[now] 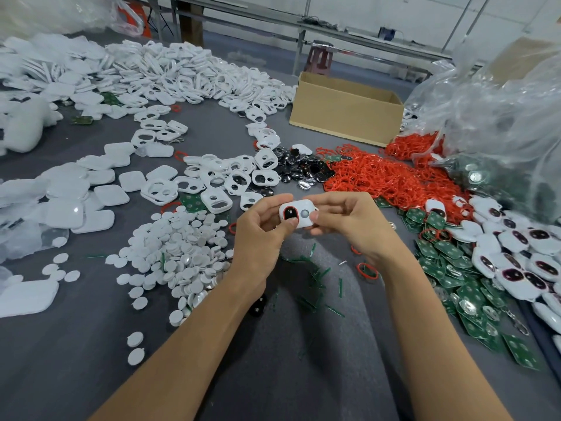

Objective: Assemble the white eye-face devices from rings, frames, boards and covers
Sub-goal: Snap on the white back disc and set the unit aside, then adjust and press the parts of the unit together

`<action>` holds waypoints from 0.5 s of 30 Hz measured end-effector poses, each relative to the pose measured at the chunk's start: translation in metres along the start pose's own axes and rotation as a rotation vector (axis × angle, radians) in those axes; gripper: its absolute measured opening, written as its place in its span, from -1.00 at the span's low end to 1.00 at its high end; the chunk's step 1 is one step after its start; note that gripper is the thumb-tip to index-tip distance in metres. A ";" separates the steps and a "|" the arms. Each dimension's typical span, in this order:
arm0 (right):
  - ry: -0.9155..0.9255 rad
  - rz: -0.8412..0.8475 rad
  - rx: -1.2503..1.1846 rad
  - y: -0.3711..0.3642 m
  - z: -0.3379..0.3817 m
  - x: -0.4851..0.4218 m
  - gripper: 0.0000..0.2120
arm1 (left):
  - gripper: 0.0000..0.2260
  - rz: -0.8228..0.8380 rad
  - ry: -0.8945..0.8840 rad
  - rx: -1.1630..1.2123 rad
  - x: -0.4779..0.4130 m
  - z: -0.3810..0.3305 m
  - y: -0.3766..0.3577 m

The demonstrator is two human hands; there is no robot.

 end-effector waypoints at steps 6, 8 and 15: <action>0.031 -0.004 0.000 -0.001 0.002 0.000 -0.76 | -0.69 -0.025 -0.001 -0.015 -0.001 0.001 0.002; 0.037 -0.009 0.003 -0.001 0.002 0.000 -0.78 | -0.72 -0.047 0.014 -0.009 -0.001 0.003 0.002; 0.042 -0.010 -0.004 -0.001 0.004 0.001 -0.80 | -0.83 -0.089 0.037 0.011 -0.002 0.003 0.002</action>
Point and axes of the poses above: each hand's wrist, its own x-axis away from the middle knuckle, its own y-axis out of the back of the hand, z = x × y, the point moved 1 cm from there along -x, towards the middle knuckle, and after that the axes turned 8 degrees about z, right-handed, at the moved point
